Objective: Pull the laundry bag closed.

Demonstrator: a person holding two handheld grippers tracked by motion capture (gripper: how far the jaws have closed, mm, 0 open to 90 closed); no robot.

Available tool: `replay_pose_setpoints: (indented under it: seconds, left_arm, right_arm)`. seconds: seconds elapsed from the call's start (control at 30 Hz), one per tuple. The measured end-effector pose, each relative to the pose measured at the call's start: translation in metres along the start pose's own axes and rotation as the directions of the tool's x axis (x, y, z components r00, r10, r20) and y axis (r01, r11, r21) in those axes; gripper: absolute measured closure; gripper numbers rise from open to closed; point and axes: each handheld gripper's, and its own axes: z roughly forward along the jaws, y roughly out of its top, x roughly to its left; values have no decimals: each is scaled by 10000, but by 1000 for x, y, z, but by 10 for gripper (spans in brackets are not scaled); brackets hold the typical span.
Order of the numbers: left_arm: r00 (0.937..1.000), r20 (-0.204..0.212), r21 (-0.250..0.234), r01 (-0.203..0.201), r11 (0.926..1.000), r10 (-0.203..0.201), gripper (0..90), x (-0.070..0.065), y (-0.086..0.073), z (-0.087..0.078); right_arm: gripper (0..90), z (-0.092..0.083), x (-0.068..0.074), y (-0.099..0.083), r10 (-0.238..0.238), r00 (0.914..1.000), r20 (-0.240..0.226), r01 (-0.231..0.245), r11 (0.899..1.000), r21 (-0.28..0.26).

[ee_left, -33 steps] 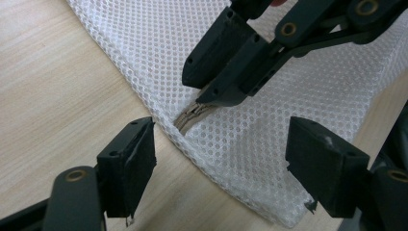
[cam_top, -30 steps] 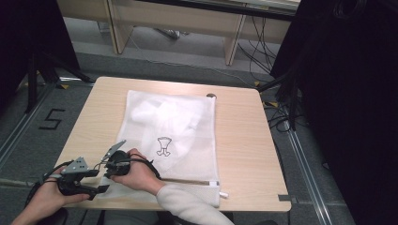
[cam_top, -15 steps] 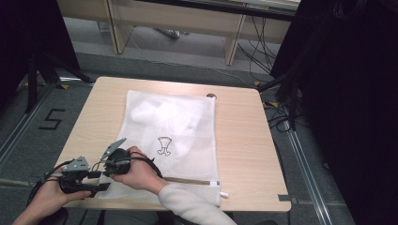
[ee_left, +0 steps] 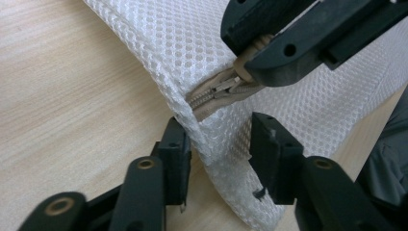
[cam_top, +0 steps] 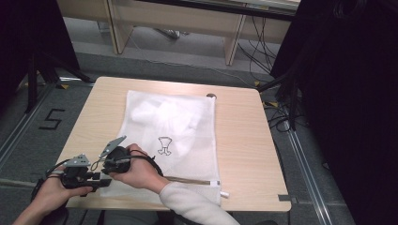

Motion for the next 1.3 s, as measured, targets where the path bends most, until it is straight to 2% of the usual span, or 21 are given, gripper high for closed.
replay_pose_setpoints:
  seconds: [0.1,0.17,0.2,0.23,0.27,0.3,0.33,0.37,0.5,0.57,0.6,0.67,0.7,0.87,1.3]
  left_arm:
    - [9998,-106,-1,-140,9999,140,643,0,0,0]
    - [9998,48,4,-183,9998,183,679,1,0,-1]
    - [9997,-22,-5,-242,9997,242,701,1,0,-1]
    - [9999,-57,-156,-160,9997,160,731,-1,-1,-1]
    - [9993,-8,-88,-385,9992,385,753,0,0,-3]
    - [9992,48,-80,-384,9992,385,773,0,0,-3]
    - [9994,42,-141,-338,9993,338,789,0,1,-4]
    - [9999,46,-138,-152,9998,153,799,-1,1,-4]
    - [9997,157,-36,182,9998,-181,835,-3,2,-4]
    - [9999,49,-39,148,9999,-148,839,-3,2,-5]
    - [9997,85,-39,221,9997,-221,844,-3,2,-5]
    - [9995,70,-1,307,9995,-307,847,-3,2,-6]
    - [9990,217,-56,383,9993,-382,847,-3,2,-6]
    - [9983,190,-124,556,9984,-554,850,-3,2,-8]
    - [9987,112,-181,495,9986,-493,849,-3,2,-8]
  right_arm:
    - [820,0,1,0,-48,10000,26,48,10000,3]
    - [820,-1,0,-1,-170,9998,39,170,9999,19]
    - [820,-2,0,-2,-30,10000,-22,30,10000,10]
    - [820,-2,-1,-3,-137,9999,8,137,9999,-1]
    - [820,-2,-1,-4,-124,9999,7,124,9999,6]
    - [820,-3,0,-6,45,10000,-28,-45,10000,57]
    - [820,-5,-1,-7,-109,9999,47,108,9998,173]
    - [821,-5,-2,-8,19,10000,32,-20,9999,168]
    - [821,-5,-5,-15,-136,9999,-73,139,9988,461]
    - [822,-5,-6,-16,-269,9996,86,264,9977,624]
    - [822,-4,-4,-17,-267,9996,-76,271,9978,602]
    - [823,-3,-4,-18,-160,9999,-48,163,9974,698]
    - [823,-3,-4,-18,-160,9999,-48,163,9974,698]
    - [824,-4,-5,-21,-73,10000,-65,78,9958,914]
    - [824,-5,-7,-29,-49,10000,-65,56,9935,1137]
